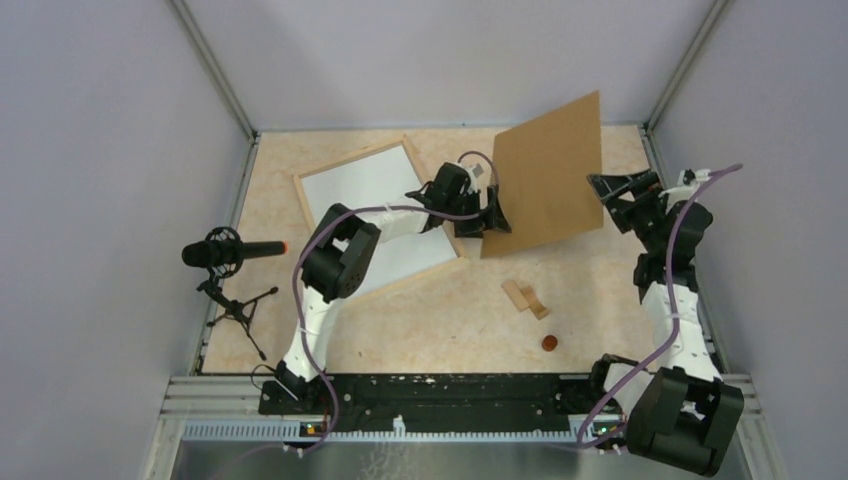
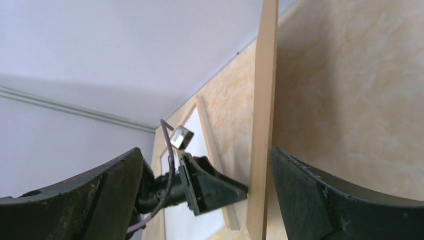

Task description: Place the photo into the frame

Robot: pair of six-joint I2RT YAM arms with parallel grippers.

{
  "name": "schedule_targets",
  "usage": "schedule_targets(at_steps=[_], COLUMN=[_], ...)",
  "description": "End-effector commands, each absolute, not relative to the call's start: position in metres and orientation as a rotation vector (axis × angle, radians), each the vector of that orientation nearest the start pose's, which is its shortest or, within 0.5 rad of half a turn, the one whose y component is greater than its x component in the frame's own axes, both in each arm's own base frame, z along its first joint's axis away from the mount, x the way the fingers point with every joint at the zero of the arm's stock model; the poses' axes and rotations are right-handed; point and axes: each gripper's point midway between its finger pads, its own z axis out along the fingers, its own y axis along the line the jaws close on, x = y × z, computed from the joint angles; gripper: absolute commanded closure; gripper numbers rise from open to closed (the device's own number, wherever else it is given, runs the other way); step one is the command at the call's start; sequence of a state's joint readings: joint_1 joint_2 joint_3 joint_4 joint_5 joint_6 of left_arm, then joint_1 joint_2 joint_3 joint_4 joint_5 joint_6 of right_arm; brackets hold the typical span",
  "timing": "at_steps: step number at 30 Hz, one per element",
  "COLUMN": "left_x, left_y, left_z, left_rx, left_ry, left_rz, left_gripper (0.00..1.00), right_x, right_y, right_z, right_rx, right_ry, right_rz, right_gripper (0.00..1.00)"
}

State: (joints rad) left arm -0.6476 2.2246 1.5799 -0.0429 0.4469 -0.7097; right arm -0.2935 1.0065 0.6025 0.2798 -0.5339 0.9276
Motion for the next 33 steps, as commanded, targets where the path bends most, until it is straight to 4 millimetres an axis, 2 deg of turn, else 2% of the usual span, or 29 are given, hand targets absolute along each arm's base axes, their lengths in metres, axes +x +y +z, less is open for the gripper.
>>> schedule_targets(at_steps=[1,4,8,10,13,15,20,23,24,25,29,33], left_x=[0.3,0.291,0.29,0.29,0.292,0.294,0.296,0.292,0.29,0.287,0.263,0.242], left_y=[-0.447,-0.45,-0.449,-0.446,-0.441,-0.438,-0.429,-0.417,-0.413,-0.408,-0.384,-0.344], left_z=[0.046,0.049,0.054,0.056,0.059,0.064,0.085,0.112,0.125,0.135,0.214,0.29], left_rx=[0.265,0.256,0.243,0.24,0.243,0.247,0.255,0.293,0.316,0.349,0.508,0.581], left_ry=[2.674,2.672,2.632,2.624,2.613,2.595,2.529,2.448,2.415,2.385,2.169,1.935], left_rz=[-1.413,-1.467,-1.493,-1.467,-1.426,-1.401,-1.339,-1.314,-1.306,-1.293,-1.306,-1.21], left_gripper=[0.05,0.05,0.05,0.05,0.04,0.04,0.03,0.02,0.02,0.02,0.02,0.02], right_x=[0.341,0.346,0.351,0.352,0.353,0.353,0.354,0.358,0.36,0.361,0.37,0.376], right_y=[0.048,0.058,0.073,0.076,0.073,0.072,0.078,0.075,0.074,0.074,0.077,0.102], right_z=[0.237,0.248,0.264,0.265,0.268,0.266,0.267,0.273,0.276,0.279,0.302,0.336], right_rx=[0.625,0.583,0.533,0.528,0.518,0.496,0.41,0.357,0.333,0.306,0.182,0.034], right_ry=[1.725,1.713,1.715,1.738,1.781,1.823,1.852,1.846,1.84,1.839,1.813,1.748], right_rz=[1.021,1.05,1.062,1.014,0.864,0.739,0.575,0.484,0.461,0.442,0.361,0.31], right_gripper=[0.06,0.07,0.1,0.15,0.32,0.4,0.76,0.97,1.0,1.0,1.0,1.0])
